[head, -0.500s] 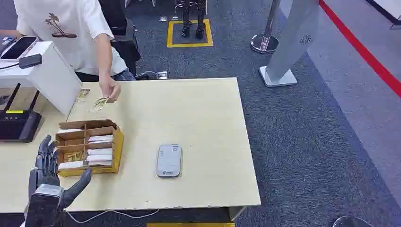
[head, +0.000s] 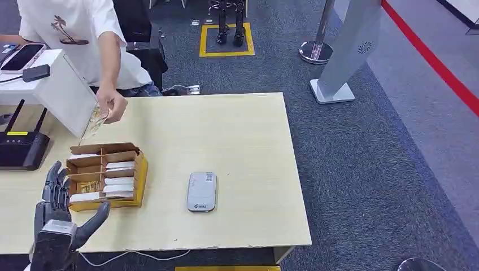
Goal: Pass the card to the sensor for recognition and then transmit it.
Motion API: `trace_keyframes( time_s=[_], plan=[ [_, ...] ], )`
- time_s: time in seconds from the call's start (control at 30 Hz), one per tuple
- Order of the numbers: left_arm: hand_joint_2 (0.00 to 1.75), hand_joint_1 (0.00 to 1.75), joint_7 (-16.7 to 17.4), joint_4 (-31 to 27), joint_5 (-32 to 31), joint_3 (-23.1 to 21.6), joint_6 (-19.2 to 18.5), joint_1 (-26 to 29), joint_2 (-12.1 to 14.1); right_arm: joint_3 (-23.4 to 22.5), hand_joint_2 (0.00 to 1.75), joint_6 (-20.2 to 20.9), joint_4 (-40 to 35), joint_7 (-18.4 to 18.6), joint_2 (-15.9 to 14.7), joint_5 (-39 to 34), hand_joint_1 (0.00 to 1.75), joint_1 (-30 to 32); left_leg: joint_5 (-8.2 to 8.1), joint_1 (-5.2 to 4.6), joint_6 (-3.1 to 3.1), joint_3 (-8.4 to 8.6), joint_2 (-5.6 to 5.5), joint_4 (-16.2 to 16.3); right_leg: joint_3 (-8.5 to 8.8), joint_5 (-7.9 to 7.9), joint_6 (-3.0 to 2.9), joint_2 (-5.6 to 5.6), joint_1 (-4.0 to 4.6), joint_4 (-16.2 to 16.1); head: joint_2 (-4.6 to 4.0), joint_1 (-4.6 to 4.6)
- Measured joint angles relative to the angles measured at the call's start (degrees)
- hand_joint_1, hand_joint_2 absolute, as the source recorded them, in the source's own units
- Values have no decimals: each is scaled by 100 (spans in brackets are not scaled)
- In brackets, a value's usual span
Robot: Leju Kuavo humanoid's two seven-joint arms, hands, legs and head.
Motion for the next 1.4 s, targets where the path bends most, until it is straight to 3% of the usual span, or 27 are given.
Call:
trace_keyframes(
  time_s=[0.1,0.27,0.37,0.47,0.6,0.8,1.4],
  plan=[
    [175,0,323,0,-911,7,268,-53,160,0,0,26,0,13,0,-4,0,2,0,2,-1,0,0,0,0,0,0,0,0,1,-2,-2],
    [175,0,1560,0,-4250,151,799,-297,757,0,0,59,0,31,0,11,0,-1,5,7,-8,1,0,-1,-1,0,-2,0,3,7,0,0],
    [175,0,2026,2,-5403,267,805,-449,1128,0,0,68,0,35,4,39,0,-7,8,8,-12,1,0,-1,-1,0,-3,0,4,9,-2,0],
    [175,0,2241,24,-6066,354,790,-572,1452,0,0,70,0,39,13,101,0,-18,9,8,-14,1,-1,-2,-1,-1,-4,0,4,10,0,0],
    [175,0,2394,113,-6580,367,746,-713,1714,0,0,77,2,50,35,100,0,-26,9,7,-14,1,-2,-2,-1,-1,-4,0,4,10,0,0],
    [175,0,2503,304,-6795,365,628,-869,1843,0,0,77,2,68,61,100,0,-36,9,6,-14,2,-1,-1,-3,1,-6,1,4,8,0,0],
    [175,0,2591,1427,-6670,26,309,-1759,1593,0,0,133,4,57,70,118,0,-65,12,7,-17,2,-1,-1,-5,3,-7,2,3,8,0,2]
  ],
)
